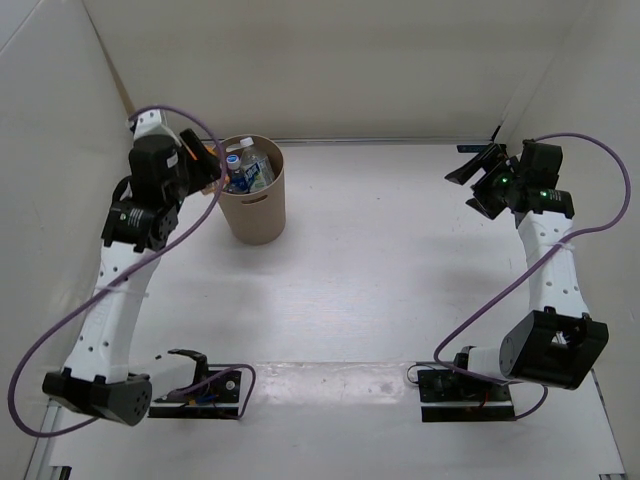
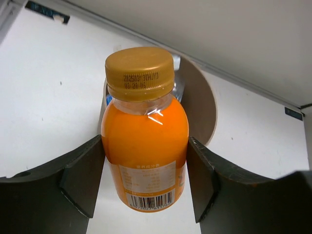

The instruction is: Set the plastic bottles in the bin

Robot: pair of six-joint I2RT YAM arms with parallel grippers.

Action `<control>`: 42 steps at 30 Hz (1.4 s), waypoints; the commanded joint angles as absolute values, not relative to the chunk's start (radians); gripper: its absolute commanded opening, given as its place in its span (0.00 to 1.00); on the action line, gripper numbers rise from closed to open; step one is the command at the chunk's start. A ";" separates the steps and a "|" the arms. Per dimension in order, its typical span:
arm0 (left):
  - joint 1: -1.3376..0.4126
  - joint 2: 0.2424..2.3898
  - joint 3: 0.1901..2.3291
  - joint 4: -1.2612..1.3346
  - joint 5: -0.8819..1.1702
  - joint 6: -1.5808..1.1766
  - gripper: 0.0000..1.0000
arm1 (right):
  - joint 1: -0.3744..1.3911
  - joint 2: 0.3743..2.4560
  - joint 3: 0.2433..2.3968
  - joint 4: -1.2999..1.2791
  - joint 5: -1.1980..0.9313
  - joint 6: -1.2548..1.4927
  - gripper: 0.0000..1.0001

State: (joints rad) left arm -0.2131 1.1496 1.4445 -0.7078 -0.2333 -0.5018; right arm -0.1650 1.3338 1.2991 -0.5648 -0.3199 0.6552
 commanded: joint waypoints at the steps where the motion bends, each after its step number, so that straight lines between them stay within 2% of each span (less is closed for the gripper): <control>1: -0.215 1.268 1.534 -0.634 -0.268 -0.397 0.29 | -0.166 1.292 1.298 -0.523 -0.311 0.660 0.90; 9: -0.227 1.471 1.669 -0.610 -0.224 -0.426 0.31 | -0.183 1.266 1.287 -0.531 -0.302 0.654 0.90; 13: -0.238 1.499 1.671 -0.618 -0.204 -0.428 0.40 | -0.183 1.255 1.287 -0.535 -0.298 0.647 0.90; 14: -0.238 1.491 1.666 -0.621 -0.199 -0.428 0.59 | -0.184 1.252 1.287 -0.537 -0.290 0.643 0.90; 17: -0.238 1.497 1.663 -0.658 -0.175 -0.411 1.00 | -0.187 1.253 1.281 -0.541 -0.279 0.647 0.90; 25: -0.224 1.379 1.712 -0.733 -0.233 -0.253 1.00 | -0.157 1.279 1.321 -0.580 -0.215 0.673 0.90; 27: -0.216 1.332 1.700 -0.759 -0.305 -0.247 1.00 | -0.147 1.284 1.313 -0.574 -0.215 0.689 0.90; 30: -0.173 1.264 1.615 -0.833 -0.396 -0.300 1.00 | -0.130 1.285 1.316 -0.555 -0.221 0.698 0.90; 36: -0.068 1.057 1.274 -0.946 -0.307 -0.367 1.00 | -0.094 1.256 1.299 -0.552 -0.242 0.643 0.90; 38: -0.034 0.976 1.126 -0.936 -0.289 -0.397 1.00 | -0.123 1.246 1.281 -0.578 -0.284 0.623 0.90; 42: -0.011 0.893 0.974 -0.930 -0.322 -0.462 1.00 | -0.167 1.220 1.259 -0.607 -0.321 0.594 0.90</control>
